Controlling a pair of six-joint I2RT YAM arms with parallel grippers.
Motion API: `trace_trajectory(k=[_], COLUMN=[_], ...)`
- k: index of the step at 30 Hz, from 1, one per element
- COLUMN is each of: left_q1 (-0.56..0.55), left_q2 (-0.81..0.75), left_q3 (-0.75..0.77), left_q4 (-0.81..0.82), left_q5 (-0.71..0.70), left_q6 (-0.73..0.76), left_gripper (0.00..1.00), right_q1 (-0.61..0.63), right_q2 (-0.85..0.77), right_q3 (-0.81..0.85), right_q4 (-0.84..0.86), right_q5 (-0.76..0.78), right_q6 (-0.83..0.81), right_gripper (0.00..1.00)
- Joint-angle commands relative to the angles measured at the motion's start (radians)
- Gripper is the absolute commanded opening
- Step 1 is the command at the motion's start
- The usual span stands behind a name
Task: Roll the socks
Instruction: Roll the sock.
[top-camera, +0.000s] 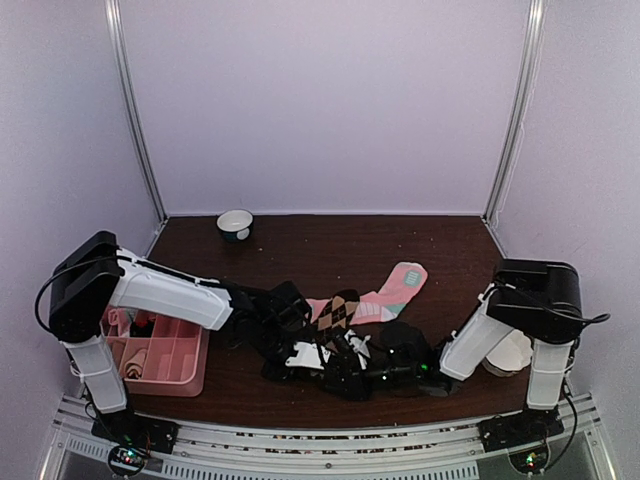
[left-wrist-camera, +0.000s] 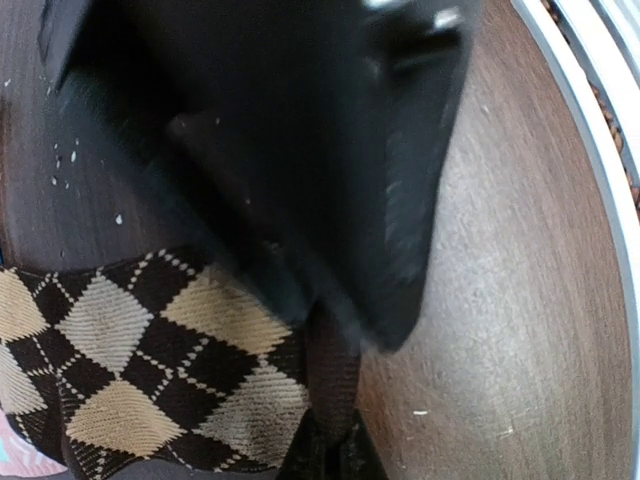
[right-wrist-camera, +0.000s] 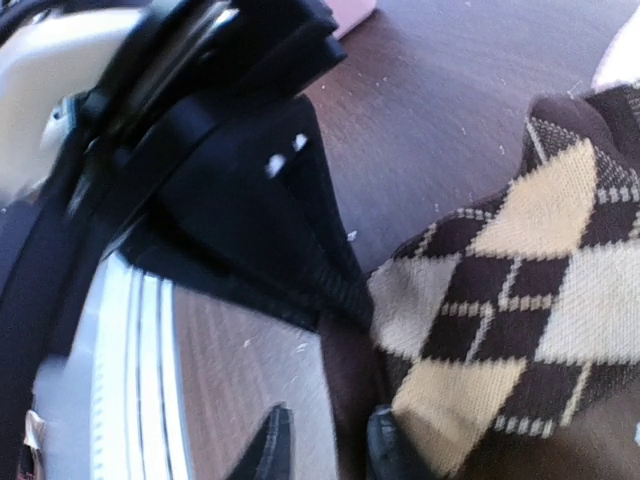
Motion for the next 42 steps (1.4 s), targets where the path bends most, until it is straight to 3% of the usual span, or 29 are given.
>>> trace_trajectory(k=[1, 8, 10, 11, 12, 13, 16, 19, 20, 23, 25, 27, 29, 35, 39, 42], left_q1=[0.068, 0.14, 0.145, 0.146, 0.149, 0.153, 0.164, 0.182, 0.187, 0.202, 0.207, 0.211, 0.216, 0.235, 0.242, 0.243], left_q2=[0.063, 0.132, 0.161, 0.176, 0.19, 0.203, 0.238, 0.257, 0.261, 0.277, 0.293, 0.315, 0.336, 0.394, 0.425, 0.44], left_q3=[0.081, 0.166, 0.195, 0.21, 0.225, 0.238, 0.264, 0.269, 0.27, 0.268, 0.278, 0.296, 0.315, 0.372, 0.395, 0.407], left_q4=[-0.143, -0.283, -0.318, -0.337, -0.354, -0.37, -0.411, -0.435, -0.442, -0.447, -0.46, -0.48, -0.5, -0.559, -0.578, -0.583], left_q5=[0.118, 0.267, 0.293, 0.306, 0.322, 0.338, 0.371, 0.406, 0.421, 0.45, 0.46, 0.481, 0.493, 0.501, 0.473, 0.46], left_q6=[-0.076, -0.109, -0.119, -0.124, -0.129, -0.132, -0.142, -0.151, -0.154, -0.163, -0.166, -0.173, -0.185, -0.206, -0.221, -0.231], left_gripper=[0.0, 0.0, 0.0, 0.0, 0.0, 0.0, 0.0, 0.0, 0.0, 0.0, 0.0, 0.0, 0.0, 0.0, 0.0, 0.0], right_q1=[0.002, 0.003, 0.002, 0.003, 0.004, 0.006, 0.019, 0.019, 0.013, -0.001, -0.007, 0.028, 0.106, 0.307, 0.357, 0.367], right_q2=[-0.014, -0.084, -0.11, -0.126, -0.146, -0.172, -0.288, -0.444, -0.5, -0.569, -0.547, -0.513, -0.488, -0.392, -0.328, -0.264], right_q3=[-0.111, -0.249, -0.287, -0.306, -0.324, -0.34, -0.381, -0.386, -0.377, -0.407, -0.372, -0.3, -0.286, -0.348, -0.175, -0.072], right_q4=[-0.078, 0.073, 0.114, 0.132, 0.144, 0.15, 0.11, -0.062, -0.127, -0.089, -0.106, -0.238, -0.254, 0.031, -0.152, -0.224], right_q5=[0.064, 0.154, 0.209, 0.242, 0.277, 0.315, 0.48, 0.682, 0.693, 0.751, 0.663, 0.65, 0.731, 0.774, 0.712, 0.696], right_q6=[0.025, 0.035, 0.039, 0.038, 0.033, 0.025, -0.011, 0.022, 0.047, 0.099, -0.038, -0.15, -0.252, -0.522, -0.66, -0.767], right_gripper=[0.34, 0.48, 0.62, 0.83, 0.98, 1.0, 1.0, 1.0, 1.0, 1.0, 1.0, 0.92, 0.86, 0.65, 0.49, 0.43])
